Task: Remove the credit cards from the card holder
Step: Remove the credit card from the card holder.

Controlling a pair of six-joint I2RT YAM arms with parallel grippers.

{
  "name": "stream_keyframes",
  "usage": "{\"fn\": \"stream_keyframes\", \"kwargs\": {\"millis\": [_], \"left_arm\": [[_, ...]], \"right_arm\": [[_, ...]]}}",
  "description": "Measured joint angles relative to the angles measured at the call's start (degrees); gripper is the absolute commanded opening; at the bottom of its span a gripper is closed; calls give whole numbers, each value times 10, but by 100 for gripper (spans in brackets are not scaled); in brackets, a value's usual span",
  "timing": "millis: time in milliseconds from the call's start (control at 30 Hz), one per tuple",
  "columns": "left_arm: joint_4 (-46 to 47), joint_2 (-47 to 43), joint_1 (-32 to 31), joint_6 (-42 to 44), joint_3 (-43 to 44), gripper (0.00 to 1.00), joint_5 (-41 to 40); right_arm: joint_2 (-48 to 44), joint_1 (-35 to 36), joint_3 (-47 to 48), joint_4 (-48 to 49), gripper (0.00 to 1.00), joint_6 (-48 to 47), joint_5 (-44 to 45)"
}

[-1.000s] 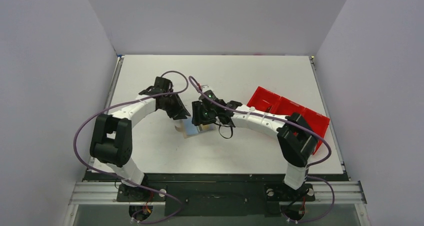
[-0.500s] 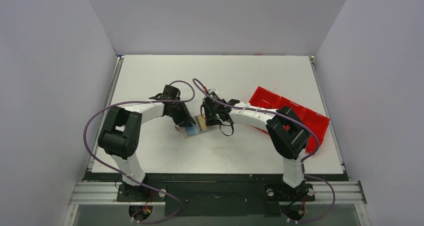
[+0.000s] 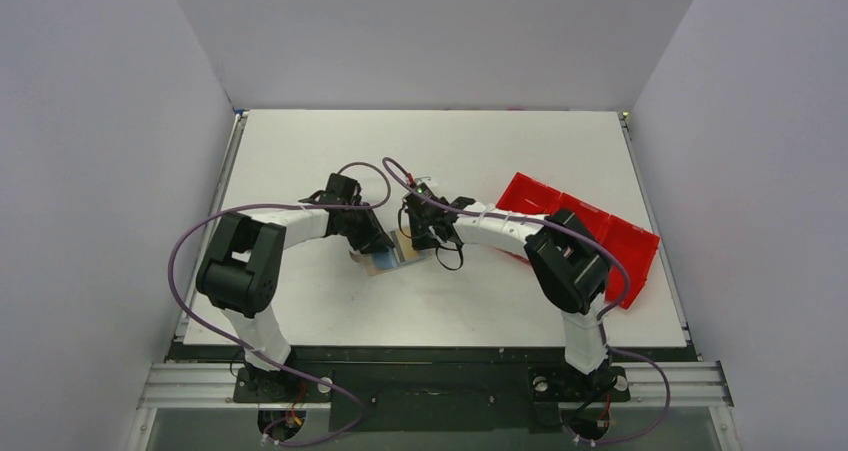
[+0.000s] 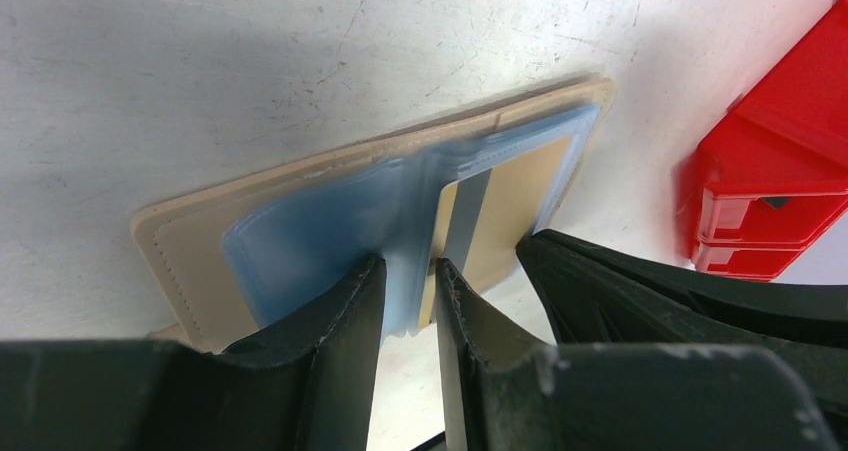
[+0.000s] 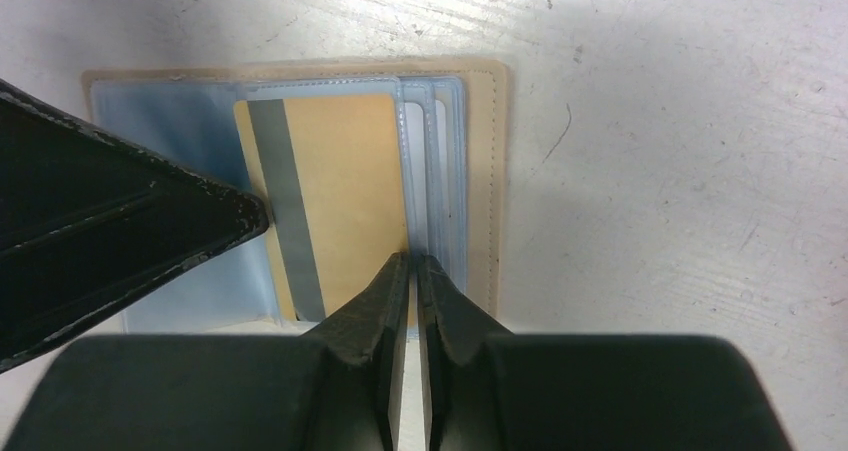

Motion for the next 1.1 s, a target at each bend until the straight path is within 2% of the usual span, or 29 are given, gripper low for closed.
{"fn": "stream_keyframes", "kwargs": {"millis": [167, 567, 1100], "left_arm": [[14, 0, 0, -1, -6, 24, 4], [56, -12, 1, -8, -33, 24, 9], [106, -31, 14, -20, -77, 12, 20]], "right_arm": [[9, 5, 9, 0, 0, -1, 4], [24, 22, 29, -1, 0, -5, 9], [27, 22, 29, 1, 0, 2, 12]]}}
